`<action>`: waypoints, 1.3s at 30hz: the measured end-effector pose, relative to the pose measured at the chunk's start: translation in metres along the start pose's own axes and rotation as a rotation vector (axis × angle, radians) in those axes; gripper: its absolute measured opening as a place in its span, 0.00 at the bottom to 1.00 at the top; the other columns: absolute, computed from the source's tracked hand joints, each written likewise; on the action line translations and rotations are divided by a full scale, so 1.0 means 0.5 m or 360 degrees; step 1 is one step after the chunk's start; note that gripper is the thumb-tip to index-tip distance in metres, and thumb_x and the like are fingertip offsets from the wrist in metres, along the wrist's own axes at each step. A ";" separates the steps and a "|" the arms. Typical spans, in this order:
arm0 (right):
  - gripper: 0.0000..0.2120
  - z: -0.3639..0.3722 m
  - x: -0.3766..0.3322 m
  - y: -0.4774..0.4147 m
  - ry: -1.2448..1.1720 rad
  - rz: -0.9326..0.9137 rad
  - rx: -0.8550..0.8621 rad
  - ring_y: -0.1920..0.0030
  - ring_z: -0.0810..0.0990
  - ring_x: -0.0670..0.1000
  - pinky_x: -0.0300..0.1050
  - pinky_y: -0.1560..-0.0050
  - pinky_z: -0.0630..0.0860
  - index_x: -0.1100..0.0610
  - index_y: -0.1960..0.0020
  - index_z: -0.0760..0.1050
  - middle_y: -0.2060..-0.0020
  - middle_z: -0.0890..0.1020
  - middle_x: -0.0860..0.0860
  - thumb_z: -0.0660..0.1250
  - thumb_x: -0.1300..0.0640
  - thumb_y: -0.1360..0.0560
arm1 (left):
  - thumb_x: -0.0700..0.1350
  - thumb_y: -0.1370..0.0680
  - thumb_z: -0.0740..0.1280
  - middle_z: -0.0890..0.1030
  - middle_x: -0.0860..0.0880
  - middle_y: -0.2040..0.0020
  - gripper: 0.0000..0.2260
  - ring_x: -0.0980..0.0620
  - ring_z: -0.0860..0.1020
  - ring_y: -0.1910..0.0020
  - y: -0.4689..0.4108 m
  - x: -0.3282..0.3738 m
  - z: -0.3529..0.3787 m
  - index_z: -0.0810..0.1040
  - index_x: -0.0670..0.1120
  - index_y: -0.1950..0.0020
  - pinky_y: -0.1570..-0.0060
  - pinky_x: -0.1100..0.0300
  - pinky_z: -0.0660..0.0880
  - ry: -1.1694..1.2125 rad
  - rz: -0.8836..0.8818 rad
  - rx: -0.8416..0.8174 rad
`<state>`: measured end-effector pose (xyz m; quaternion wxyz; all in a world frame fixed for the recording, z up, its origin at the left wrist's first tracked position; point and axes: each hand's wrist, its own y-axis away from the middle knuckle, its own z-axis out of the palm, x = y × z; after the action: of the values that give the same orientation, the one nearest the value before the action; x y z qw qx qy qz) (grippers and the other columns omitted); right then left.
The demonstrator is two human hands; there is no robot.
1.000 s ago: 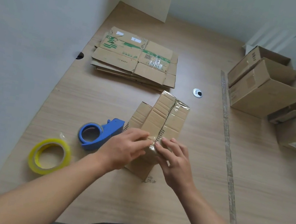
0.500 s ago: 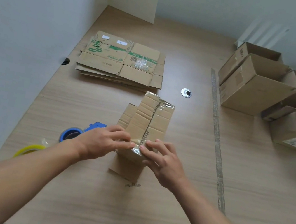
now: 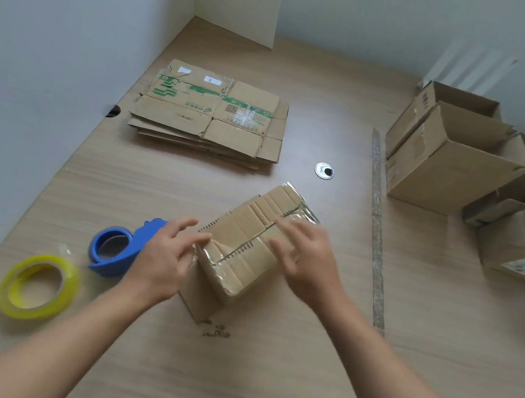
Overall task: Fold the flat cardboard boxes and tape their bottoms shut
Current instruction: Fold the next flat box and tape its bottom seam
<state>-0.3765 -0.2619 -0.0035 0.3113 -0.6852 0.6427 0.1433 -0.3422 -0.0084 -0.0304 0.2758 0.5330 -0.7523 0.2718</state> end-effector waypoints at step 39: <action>0.48 0.049 0.005 0.001 -0.0011 0.1400 -0.0248 0.36 0.74 0.62 0.57 0.47 0.73 0.57 0.35 0.62 0.36 0.69 0.57 0.73 0.27 0.40 | 0.66 0.32 0.73 0.70 0.46 0.29 0.46 0.44 0.71 0.31 0.014 0.115 0.110 0.59 0.46 0.23 0.38 0.52 0.71 0.0055 -0.1068 0.0126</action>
<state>-0.3715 -0.2488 -0.0237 0.1704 -0.3674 0.8593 0.3124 -0.3716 -0.0825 -0.0291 0.3416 0.7566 -0.5190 0.2038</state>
